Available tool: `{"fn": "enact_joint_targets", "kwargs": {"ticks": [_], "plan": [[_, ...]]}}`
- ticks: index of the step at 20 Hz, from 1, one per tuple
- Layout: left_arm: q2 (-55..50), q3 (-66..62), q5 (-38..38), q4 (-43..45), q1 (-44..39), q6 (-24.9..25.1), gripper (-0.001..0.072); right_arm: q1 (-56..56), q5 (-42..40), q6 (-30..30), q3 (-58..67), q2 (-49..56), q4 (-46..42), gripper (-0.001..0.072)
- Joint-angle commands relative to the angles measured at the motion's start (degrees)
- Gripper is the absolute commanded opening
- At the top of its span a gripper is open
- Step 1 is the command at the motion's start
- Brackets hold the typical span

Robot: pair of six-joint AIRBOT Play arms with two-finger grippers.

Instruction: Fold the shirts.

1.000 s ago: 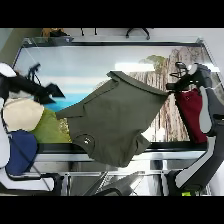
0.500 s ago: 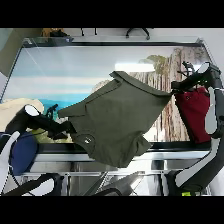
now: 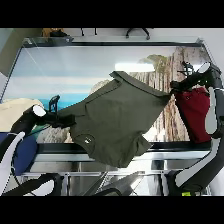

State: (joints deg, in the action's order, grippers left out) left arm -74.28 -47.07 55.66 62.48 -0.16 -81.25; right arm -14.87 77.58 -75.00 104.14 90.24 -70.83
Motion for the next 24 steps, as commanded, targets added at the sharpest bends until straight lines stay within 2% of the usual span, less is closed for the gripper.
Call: {"fn": "enact_joint_targets", "kwargs": {"ticks": [1,2,3,5,9,13,17,18,19,20,24], "plan": [[-3.9,-7.3,8.5,1.5,2.1,1.3,0.0202,0.0,0.5,0.1,0.0,0.0,0.2,0.0028],[-4.5,-8.9,12.8,1.6,3.1,2.0,0.0429,0.0,0.5,0.2,0.0,0.0,0.2,0.0028],[-4.5,-10.2,16.6,2.2,4.2,1.9,0.0537,0.0,0.5,0.2,0.0,0.0,0.2,0.0028],[-3.2,-10.2,19.7,2.5,7.1,2.3,0.0534,0.0,0.5,0.2,0.0,0.0,0.2,0.0028],[-0.2,-0.2,14.8,-0.3,11.5,4.3,0.0534,0.0,0.4,0.2,0.0,0.0,0.2,0.0028],[-3.3,6.6,8.4,-11.8,9.8,11.3,0.0533,0.0,0.5,0.2,0.0,0.0,0.2,0.0028],[-7.6,6.9,5.4,-12.7,5.0,12.3,0.0532,0.0,0.9,0.2,0.0,-0.1,0.2,0.0028],[-8.7,5.6,5.5,-12.7,4.3,12.3,0.0507,0.0,1.0,0.2,0.0,-0.1,0.2,0.0028],[-9.5,3.6,5.9,-12.7,3.9,12.3,0.017,0.0,1.1,0.2,0.0,-0.1,0.2,0.0028],[-10.3,0.7,5.9,-12.7,3.9,12.4,0.0011,0.0,1.7,0.2,0.0,-0.1,0.1,0.0028],[-13.6,-18.1,2.3,-12.5,4.0,10.7,0.0014,0.0,6.7,-0.3,-0.9,-1.9,-1.1,0.0028]]}}
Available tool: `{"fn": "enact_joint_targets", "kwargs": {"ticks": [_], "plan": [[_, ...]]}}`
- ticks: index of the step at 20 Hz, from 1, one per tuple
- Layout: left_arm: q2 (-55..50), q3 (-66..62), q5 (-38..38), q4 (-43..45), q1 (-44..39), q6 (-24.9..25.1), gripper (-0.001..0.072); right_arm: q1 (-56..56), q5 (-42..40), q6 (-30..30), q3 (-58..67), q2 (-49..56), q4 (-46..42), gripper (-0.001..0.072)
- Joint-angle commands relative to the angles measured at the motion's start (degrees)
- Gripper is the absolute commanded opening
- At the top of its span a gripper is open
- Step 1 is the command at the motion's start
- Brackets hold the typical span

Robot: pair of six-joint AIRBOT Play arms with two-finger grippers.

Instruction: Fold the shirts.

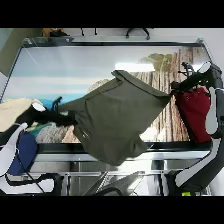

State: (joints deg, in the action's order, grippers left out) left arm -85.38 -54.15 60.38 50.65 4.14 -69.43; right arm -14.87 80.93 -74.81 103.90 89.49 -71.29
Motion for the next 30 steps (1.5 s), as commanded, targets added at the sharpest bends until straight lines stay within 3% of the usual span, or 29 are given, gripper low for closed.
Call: {"fn": "enact_joint_targets", "kwargs": {"ticks": [1,5,9,10,11,12,16,17,18,19,21,23,26,30], "plan": [[-4.3,-16.7,-3.6,-0.7,-0.3,-1.6,0.0014,0.0,4.7,-1.7,-2.0,-2.3,-0.6,0.0027],[-16.9,-42.7,-2.9,-0.7,-0.3,-3.3,0.0014,1.5,5.4,-7.4,-18.7,-10.9,2.3,0.0028],[-27.8,-58.7,0.5,-0.7,-0.4,-6.1,0.0021,6.9,-5.0,-12.1,-41.9,-23.9,4.5,0.0028],[-29.4,-61.4,2.8,-0.8,-0.4,-6.1,0.0315,7.5,-7.6,-13.2,-44.6,-25.9,5.2,0.0028],[-30.4,-63.3,5.2,-0.7,-0.1,-7.0,0.0653,7.6,-9.4,-13.4,-45.9,-27.1,6.6,0.0029],[-30.5,-64.0,7.4,-0.8,0.5,-8.3,0.068,7.5,-10.2,-13.3,-45.9,-27.6,7.5,0.0029],[-26.3,-59.6,19.4,-0.7,4.6,-10.5,0.0672,7.5,-10.6,-13.3,-45.9,-27.8,8.1,0.0039],[-25.0,-58.0,22.9,-0.6,6.0,-10.9,0.0672,7.5,-10.6,-12.5,-45.6,-27.8,8.1,0.015],[-23.3,-55.3,25.9,-0.5,7.3,-11.2,0.0672,7.4,-10.3,-10.6,-44.9,-27.8,8.1,0.0424],[-21.3,-51.7,28.3,0.9,8.4,-11.2,0.0671,7.0,-9.7,-9.1,-43.5,-27.8,8.1,0.0622],[-15.6,-41.3,27.8,9.5,9.8,-11.3,0.0671,4.8,-9.7,-9.2,-40.0,-28.4,4.4,0.0635],[-9.5,-28.3,22.5,16.3,10.1,-11.0,0.0672,1.0,-9.4,-6.7,-37.7,-29.0,2.1,0.0636],[-4.0,-13.1,13.7,13.6,10.0,-8.4,0.0672,-0.5,-4.4,0.1,-38.1,-29.0,4.6,0.0638],[-3.3,-3.8,5.4,7.2,9.1,-5.3,0.0672,4.4,-4.0,5.6,-39.4,-28.7,5.5,0.0637]]}}
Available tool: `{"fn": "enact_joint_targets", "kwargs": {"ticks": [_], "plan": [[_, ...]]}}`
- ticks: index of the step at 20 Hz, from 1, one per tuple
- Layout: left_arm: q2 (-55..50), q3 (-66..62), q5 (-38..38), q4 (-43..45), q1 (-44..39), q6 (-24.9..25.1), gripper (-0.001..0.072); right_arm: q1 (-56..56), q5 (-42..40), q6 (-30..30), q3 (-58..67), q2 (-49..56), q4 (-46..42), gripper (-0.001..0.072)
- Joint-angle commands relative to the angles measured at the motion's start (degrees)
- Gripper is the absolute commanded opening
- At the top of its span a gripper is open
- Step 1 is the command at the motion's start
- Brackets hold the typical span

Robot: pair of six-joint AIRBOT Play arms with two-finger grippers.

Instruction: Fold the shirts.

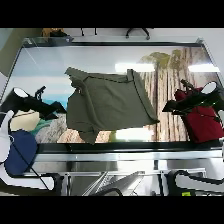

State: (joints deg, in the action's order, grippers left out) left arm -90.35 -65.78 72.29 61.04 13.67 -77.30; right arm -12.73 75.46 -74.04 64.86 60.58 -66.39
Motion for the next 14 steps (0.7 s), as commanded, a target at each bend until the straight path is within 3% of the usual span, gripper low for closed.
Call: {"fn": "enact_joint_targets", "kwargs": {"ticks": [1,3,6,7,8,9,10,11,12,14], "plan": [[1.6,9.2,-8.3,-4.3,-1.1,3.7,0.0672,3.4,1.5,5.4,-0.4,0.8,0.6,0.0637],[0.9,10.1,-10.9,-5.6,-3.4,4.4,0.0672,5.2,1.0,6.0,-0.4,2.4,0.5,0.0637],[-2.9,6.2,-9.1,-5.7,-7.5,4.4,0.067,6.1,1.0,6.7,-0.4,5.1,0.6,0.0637],[-4.5,4.4,-7.6,-5.6,-8.7,4.4,0.0621,6.3,1.0,6.9,-0.4,5.7,0.4,0.0637],[-6.1,2.6,-6.2,-5.5,-9.8,4.4,0.0466,6.4,1.0,8.1,-0.4,6.3,0.1,0.0637],[-7.1,1.2,-5.4,-5.5,-10.5,4.4,0.0386,6.4,1.1,8.3,-0.4,6.7,-0.3,0.0637],[-8.0,-0.2,-4.8,-5.5,-11.0,4.4,0.0247,6.4,1.2,8.8,-0.4,7.1,-0.5,0.0637],[-8.6,-1.5,-4.3,-5.3,-11.0,4.4,0.0064,6.4,1.2,9.7,-0.4,7.4,-0.4,0.0637],[-8.8,-2.5,-4.1,-5.2,-10.9,4.4,0.0016,6.6,1.6,10.5,-0.4,7.9,-0.5,0.0637],[-8.4,-3.1,-4.1,-5.2,-10.2,4.3,0.0016,7.2,1.9,11.3,-0.4,8.7,-1.0,0.0637]]}}
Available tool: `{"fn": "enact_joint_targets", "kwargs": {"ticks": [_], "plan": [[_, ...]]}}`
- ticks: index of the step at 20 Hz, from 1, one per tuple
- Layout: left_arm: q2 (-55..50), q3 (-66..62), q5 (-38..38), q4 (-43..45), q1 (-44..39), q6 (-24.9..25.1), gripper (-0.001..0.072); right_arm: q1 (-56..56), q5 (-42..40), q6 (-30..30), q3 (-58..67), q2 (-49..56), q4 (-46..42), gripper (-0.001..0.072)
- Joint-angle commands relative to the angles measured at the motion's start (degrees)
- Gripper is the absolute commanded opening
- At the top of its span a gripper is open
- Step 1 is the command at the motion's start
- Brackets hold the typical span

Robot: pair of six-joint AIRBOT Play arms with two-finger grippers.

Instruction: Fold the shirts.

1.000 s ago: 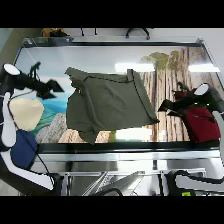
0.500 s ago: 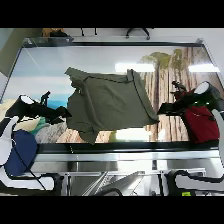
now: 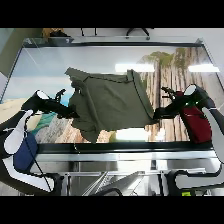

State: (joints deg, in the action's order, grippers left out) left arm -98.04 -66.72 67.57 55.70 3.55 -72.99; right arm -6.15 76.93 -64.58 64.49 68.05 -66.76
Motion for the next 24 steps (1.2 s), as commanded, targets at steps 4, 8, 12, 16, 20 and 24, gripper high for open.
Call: {"fn": "enact_joint_targets", "kwargs": {"ticks": [4,8,12,16,20,24], "plan": [[-0.7,-2.0,2.3,0.2,1.7,0.1,0.0016,0.9,0.3,2.5,0.0,3.8,-0.7,0.0602],[-0.7,-2.0,3.5,0.1,3.0,0.0,0.0016,1.6,-1.1,3.3,0.1,4.7,-1.1,0.0153],[-0.5,-2.0,4.8,-0.3,3.0,0.1,0.0015,1.9,-0.8,3.3,1.7,4.5,-0.3,0.0028],[8.3,-2.7,9.7,-5.2,3.3,2.4,0.0015,1.2,2.8,5.7,7.7,0.4,17.8,0.0026],[24.9,-16.9,20.7,-27.9,7.6,2.6,0.0015,-5.2,-0.3,14.3,24.8,-9.9,48.7,0.0027],[38.0,-45.0,13.5,-47.0,18.3,-1.3,0.0015,-19.0,-15.9,19.8,41.1,-21.6,64.3,0.0027]]}}
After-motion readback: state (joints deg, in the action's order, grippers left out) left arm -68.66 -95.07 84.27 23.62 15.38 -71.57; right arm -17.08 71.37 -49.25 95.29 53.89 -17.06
